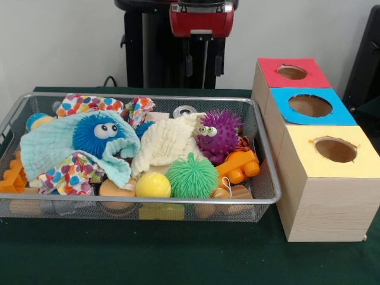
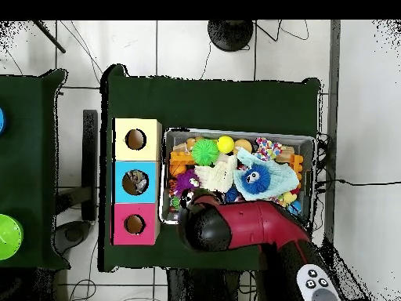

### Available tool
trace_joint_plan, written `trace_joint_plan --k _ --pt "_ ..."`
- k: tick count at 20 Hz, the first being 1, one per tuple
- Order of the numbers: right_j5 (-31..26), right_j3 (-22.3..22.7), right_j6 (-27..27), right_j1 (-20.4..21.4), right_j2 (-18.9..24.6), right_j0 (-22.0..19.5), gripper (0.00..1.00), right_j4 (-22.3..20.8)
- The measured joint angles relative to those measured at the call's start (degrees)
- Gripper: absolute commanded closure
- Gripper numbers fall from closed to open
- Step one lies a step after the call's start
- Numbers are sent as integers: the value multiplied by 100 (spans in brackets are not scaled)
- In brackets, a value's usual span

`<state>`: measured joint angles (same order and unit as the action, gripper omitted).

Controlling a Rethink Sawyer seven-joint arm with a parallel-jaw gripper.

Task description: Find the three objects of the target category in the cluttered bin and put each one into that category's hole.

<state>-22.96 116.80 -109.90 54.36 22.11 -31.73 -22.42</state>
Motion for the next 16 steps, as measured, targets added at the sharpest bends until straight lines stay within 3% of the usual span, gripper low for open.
trace_joint_plan --k 9,16 --pt "564 -1 0 -638 1 -97 0 -86" --pt "647 7 0 -1007 3 -150 0 -183"
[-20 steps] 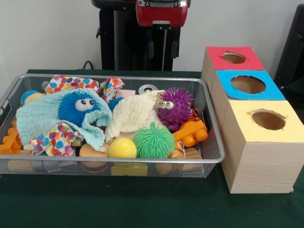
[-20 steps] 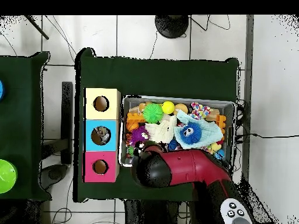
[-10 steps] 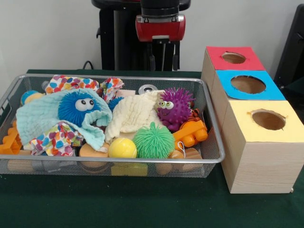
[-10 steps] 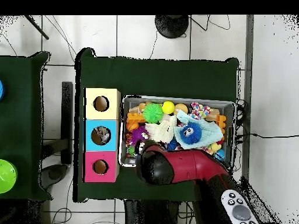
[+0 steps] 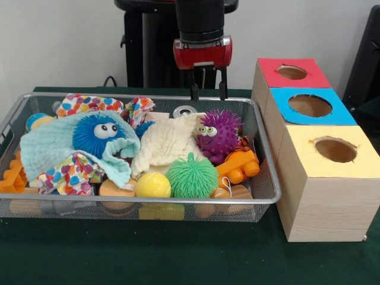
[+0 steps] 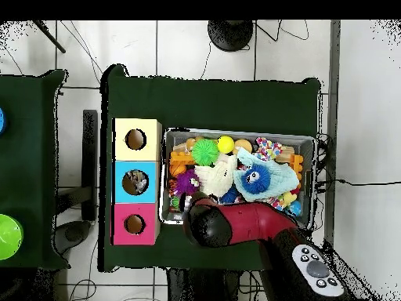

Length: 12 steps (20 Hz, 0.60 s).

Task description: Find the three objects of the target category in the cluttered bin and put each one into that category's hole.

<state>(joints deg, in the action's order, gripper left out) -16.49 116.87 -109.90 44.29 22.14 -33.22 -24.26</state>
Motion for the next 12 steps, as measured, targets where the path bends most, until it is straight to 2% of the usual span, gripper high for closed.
trace_joint_plan --k 12 --pt "-1 45 0 -64 167 -441 0 -616"
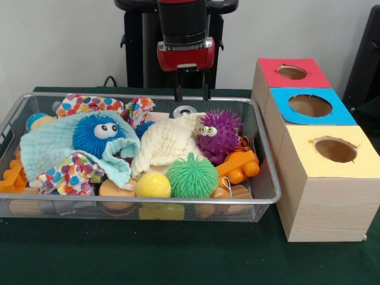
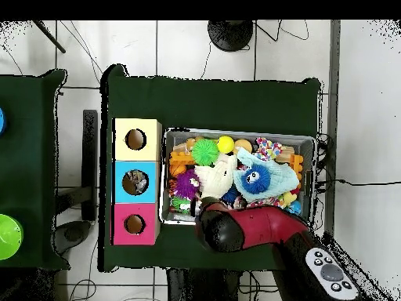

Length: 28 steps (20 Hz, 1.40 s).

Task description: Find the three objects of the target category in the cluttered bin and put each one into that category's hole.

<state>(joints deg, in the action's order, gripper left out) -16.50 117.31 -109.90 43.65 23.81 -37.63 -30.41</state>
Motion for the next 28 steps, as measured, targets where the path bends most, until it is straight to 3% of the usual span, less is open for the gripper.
trace_joint_plan --k 8,16,28 --pt "0 -1 0 -1 0 4 0 -293" --pt "-1 -29 0 -63 -90 407 0 -804" --pt "0 -211 0 -439 -103 514 0 -965"
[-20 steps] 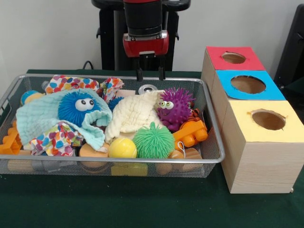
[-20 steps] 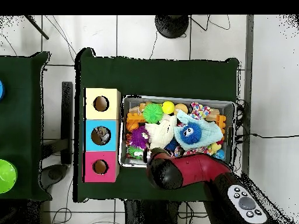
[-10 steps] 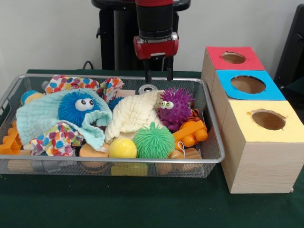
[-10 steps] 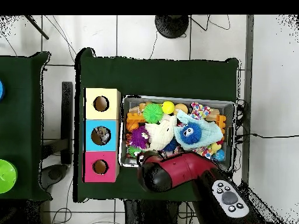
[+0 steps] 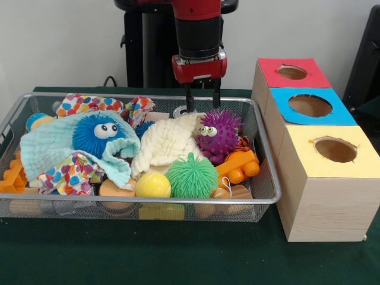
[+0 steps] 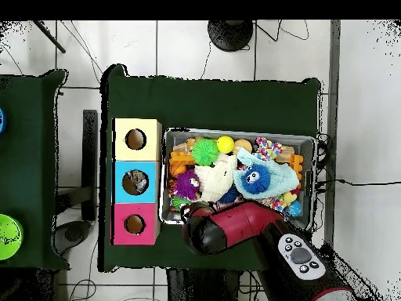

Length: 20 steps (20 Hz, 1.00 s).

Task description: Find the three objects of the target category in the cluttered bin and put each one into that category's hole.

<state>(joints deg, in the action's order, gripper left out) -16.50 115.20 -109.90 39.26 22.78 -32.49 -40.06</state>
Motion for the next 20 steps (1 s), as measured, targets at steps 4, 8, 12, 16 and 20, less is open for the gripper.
trace_joint_plan --k 4,8,12,16,20 --pt "0 -15 0 -114 0 -11 0 0" --pt "0 -22 0 -171 0 -11 0 0" --pt "0 -27 0 -223 1 -11 0 0" --pt "0 -27 0 -229 1 -14 0 0" --pt "0 -27 0 -229 1 -31 0 0"
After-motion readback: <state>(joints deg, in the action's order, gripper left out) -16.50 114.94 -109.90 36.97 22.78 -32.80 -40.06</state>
